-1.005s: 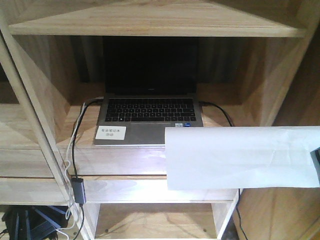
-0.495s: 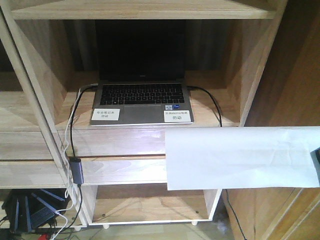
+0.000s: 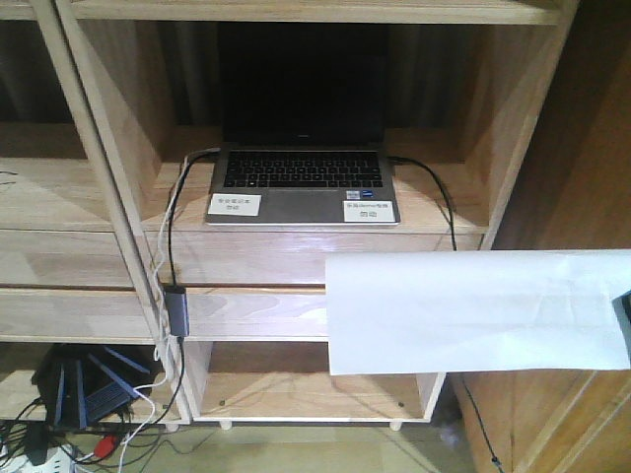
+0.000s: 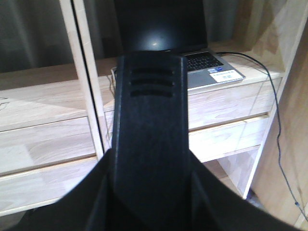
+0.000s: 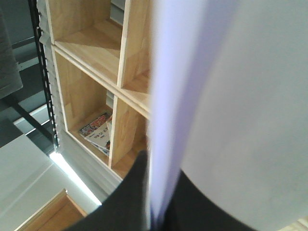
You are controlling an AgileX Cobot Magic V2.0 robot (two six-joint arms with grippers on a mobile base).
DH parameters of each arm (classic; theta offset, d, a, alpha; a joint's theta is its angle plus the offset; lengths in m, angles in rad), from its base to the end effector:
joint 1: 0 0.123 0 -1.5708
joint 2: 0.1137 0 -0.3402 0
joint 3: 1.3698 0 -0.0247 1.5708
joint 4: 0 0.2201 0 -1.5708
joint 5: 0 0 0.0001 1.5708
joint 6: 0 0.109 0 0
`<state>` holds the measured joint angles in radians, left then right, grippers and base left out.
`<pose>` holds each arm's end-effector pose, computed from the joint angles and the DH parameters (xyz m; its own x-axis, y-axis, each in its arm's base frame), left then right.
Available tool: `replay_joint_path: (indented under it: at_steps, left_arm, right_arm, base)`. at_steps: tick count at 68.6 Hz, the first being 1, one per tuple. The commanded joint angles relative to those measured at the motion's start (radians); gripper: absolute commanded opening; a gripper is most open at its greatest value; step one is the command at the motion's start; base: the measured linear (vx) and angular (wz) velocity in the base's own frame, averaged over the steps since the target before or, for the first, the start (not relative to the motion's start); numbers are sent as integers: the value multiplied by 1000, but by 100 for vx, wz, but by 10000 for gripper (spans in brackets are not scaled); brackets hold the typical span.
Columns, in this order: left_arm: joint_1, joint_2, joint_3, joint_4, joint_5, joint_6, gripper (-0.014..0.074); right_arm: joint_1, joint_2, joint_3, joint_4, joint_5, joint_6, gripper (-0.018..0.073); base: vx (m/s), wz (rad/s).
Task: Grab stapler and paper to desk for stapling
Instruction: 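Hold the paper in the right gripper while the base drives away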
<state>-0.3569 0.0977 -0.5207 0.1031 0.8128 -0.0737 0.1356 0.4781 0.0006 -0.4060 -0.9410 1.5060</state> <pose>-0.0429 0.0247 0.2912 -0.2775 0.1006 -0.9554 0.2807 0.9596 0.0195 0.0159 0.0373 0.3019 -0.2362 0.8778 -0.4167 -0.5836 0.2147 0.7831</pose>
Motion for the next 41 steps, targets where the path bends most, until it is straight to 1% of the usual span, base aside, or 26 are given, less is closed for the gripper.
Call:
replay_joint_path:
  at_steps: [1, 10, 20, 41]
  left_arm:
    - [-3, 13, -28, 4, -117, -2, -7]
    - [-3, 13, -28, 4, -117, -2, -7]
    - [-3, 13, -28, 4, -117, -2, -7]
    - [-3, 13, -28, 4, -117, -2, -7]
  right_arm:
    - [-4, 4, -27, 12, -67, -13, -6]
    - [-4, 4, -27, 12, -67, -13, -6]
    - [-4, 4, -27, 12, -67, -13, -6]
    - [-4, 4, -27, 12, -67, -13, -6]
  base:
    - [-3, 11]
    - [-2, 17]
    - [-1, 33]
    - [0, 55]
